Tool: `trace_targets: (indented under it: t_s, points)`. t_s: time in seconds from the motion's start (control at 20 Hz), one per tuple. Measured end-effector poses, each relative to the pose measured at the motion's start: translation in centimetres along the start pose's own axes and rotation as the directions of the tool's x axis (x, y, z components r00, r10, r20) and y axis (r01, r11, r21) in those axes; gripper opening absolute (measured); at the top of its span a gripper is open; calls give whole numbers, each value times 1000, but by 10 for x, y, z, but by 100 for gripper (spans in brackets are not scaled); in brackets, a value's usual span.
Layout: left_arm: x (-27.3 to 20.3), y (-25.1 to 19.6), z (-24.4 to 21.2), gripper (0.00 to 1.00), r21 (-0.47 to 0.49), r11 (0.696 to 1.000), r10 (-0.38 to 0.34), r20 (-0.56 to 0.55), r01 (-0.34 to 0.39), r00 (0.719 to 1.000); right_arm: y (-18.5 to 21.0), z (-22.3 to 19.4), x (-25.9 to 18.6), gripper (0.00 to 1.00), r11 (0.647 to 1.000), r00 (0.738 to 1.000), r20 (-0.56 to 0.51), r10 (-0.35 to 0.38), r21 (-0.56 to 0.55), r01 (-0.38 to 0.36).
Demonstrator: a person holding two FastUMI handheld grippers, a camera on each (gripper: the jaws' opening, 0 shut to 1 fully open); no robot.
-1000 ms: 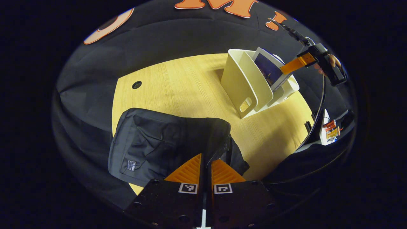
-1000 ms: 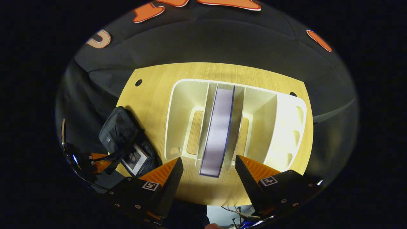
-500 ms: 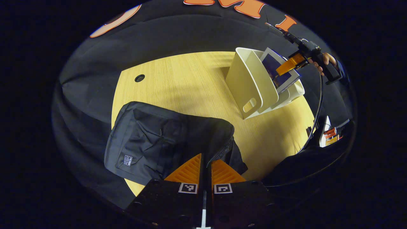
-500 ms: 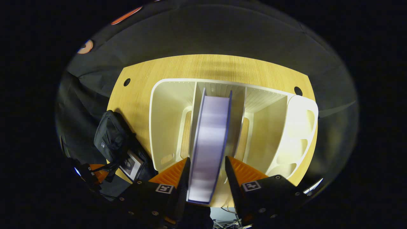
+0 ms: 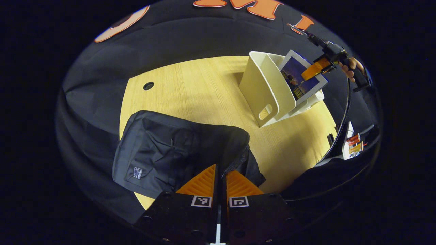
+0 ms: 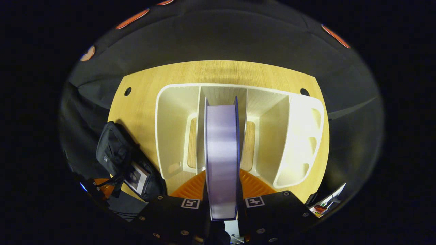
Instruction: Open the schoolbag, grab two books from the bookshelf and put them into the schoolbag.
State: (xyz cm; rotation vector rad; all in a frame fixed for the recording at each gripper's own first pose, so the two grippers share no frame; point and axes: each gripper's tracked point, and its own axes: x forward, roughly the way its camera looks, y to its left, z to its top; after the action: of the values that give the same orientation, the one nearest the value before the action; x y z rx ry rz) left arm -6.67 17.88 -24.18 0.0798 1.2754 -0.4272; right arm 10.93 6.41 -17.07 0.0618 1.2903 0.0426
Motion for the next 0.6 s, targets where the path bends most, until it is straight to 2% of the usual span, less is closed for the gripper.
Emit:
trace_targets:
  t_s: [0.6]
  points:
    - [-16,8,-1,5,143,989,-50,55,42,997,25,-125,-45,33,987,999,30,-10,163,4]
